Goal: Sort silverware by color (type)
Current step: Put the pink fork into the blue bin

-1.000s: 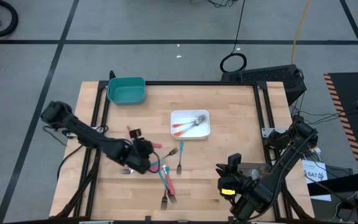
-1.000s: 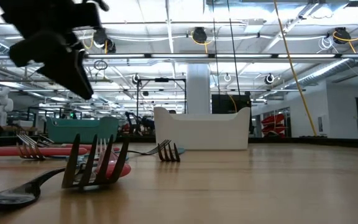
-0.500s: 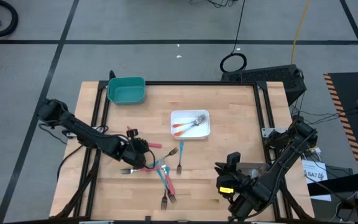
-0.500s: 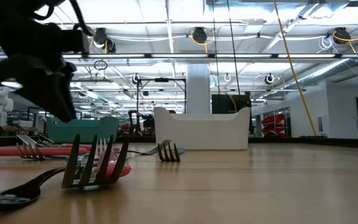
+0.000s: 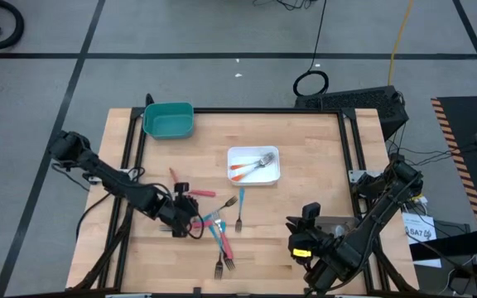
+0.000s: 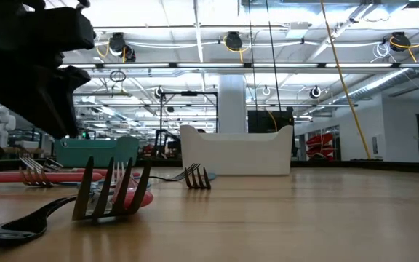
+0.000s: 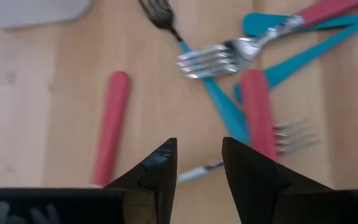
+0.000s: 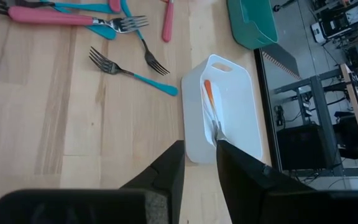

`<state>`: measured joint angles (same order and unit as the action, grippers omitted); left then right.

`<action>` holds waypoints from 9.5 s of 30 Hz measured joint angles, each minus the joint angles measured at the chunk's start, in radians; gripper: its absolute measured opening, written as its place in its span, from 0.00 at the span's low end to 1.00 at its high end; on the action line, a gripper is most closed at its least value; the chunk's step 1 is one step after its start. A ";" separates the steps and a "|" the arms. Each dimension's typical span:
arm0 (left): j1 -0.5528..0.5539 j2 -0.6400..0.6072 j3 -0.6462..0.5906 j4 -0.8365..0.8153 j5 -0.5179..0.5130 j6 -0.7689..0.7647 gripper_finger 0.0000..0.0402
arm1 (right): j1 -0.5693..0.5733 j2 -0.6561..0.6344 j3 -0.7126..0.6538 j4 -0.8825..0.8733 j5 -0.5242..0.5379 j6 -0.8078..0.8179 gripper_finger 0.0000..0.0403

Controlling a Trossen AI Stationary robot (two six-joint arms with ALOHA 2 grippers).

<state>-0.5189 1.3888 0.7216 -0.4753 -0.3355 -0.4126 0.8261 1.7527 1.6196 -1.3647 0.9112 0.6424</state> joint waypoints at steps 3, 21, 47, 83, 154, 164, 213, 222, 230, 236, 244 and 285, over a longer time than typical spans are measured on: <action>-0.023 0.000 0.000 -0.004 0.029 -0.063 0.34 | 0.000 0.000 0.000 0.001 0.000 0.000 0.22; -0.194 0.000 0.000 -0.029 -0.052 -0.355 0.34 | -0.002 0.000 0.000 0.002 0.026 -0.045 0.22; -0.214 0.223 0.005 -0.011 -0.066 -0.457 0.34 | -0.014 0.000 0.000 0.006 0.030 -0.052 0.22; -0.156 0.230 0.240 -0.257 -0.017 -0.219 0.13 | -0.016 0.000 0.000 0.025 0.032 -0.052 0.22; 0.027 0.284 0.526 -0.050 -0.163 0.384 0.17 | -0.055 0.000 0.000 0.056 0.029 -0.070 0.22; 0.080 0.329 0.526 -0.020 -0.135 0.411 0.17 | -0.055 0.000 0.000 0.057 0.029 -0.079 0.22; 0.731 0.098 0.497 -0.405 0.191 0.754 0.17 | -0.055 0.000 0.000 -0.004 0.088 -0.247 0.22; 1.046 0.088 0.498 -0.392 0.382 0.903 0.17 | -0.080 0.000 0.000 -0.062 0.087 -0.245 0.22; 1.321 0.087 0.498 -0.392 0.430 0.917 0.17 | -0.100 0.000 0.000 -0.077 0.084 -0.245 0.22; 1.419 0.087 0.498 -0.396 0.429 0.878 0.17 | -0.117 0.000 0.000 -0.077 0.084 -0.246 0.22; 1.473 0.088 0.469 -0.439 0.429 0.885 0.17 | -0.131 0.000 0.000 -0.077 0.081 -0.236 0.22; 1.554 0.215 0.361 -0.323 0.298 0.827 0.17 | -0.133 0.000 0.000 -0.076 0.080 -0.236 0.22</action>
<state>1.0351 1.6034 1.0824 -0.7984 -0.0380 0.4139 0.6933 1.7531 1.6192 -1.4403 0.9916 0.4068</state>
